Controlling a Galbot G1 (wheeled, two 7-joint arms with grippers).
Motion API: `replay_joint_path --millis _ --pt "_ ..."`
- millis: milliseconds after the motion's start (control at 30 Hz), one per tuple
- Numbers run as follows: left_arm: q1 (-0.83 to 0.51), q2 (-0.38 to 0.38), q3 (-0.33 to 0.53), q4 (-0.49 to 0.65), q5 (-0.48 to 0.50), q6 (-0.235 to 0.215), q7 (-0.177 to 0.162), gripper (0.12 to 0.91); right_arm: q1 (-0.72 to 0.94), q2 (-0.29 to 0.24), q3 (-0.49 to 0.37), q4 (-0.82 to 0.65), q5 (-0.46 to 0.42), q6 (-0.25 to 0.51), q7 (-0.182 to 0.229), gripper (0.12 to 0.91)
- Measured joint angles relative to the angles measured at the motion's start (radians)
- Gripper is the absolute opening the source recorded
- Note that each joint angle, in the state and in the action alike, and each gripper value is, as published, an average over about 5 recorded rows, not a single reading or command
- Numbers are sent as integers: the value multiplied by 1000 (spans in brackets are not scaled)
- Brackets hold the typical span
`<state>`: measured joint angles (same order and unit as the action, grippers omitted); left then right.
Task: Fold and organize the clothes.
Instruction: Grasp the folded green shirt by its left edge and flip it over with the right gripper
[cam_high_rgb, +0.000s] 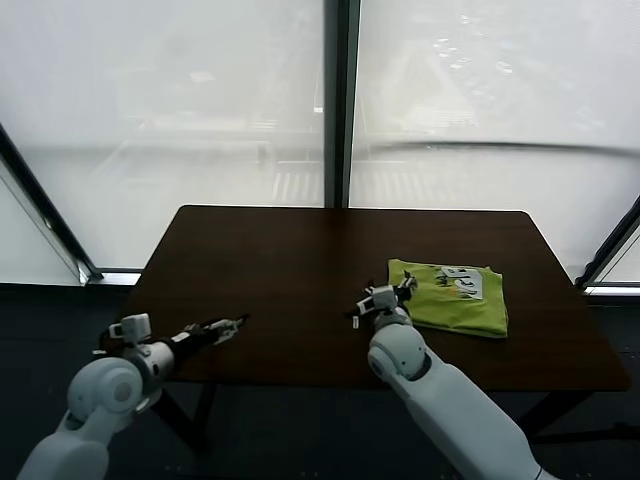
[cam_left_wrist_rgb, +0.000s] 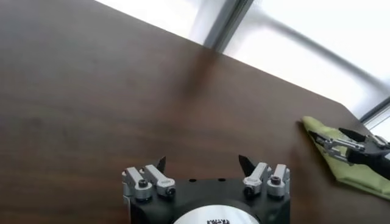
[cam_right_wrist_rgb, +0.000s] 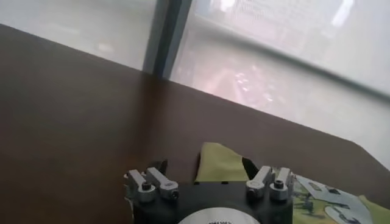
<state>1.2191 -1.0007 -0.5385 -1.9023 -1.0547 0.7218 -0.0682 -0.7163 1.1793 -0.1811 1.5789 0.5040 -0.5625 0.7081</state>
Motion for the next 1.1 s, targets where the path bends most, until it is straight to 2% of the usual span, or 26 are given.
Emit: replay_joint_path --millis 433,533,867,967,1100 --pt "3 -5 -1 1 3 -6 1 907 -14 -16 -4 -7 -6 -12 -12 898" --pt "7 -5 -4 -3 4 -6 2 907 -11 -16 -9 -9 -10 -14 -15 809" --pt "23 -5 -23 -11 4 -7 6 907 -23 -31 -9 13 -4 -27 -15 239" --pt "24 -5 -24 -14 6 -7 7 907 -28 -38 -5 26 15 -7 -44 163" --pt "25 -5 -25 -20 9 -7 7 907 -28 -43 -4 49 78 59 -112 166"
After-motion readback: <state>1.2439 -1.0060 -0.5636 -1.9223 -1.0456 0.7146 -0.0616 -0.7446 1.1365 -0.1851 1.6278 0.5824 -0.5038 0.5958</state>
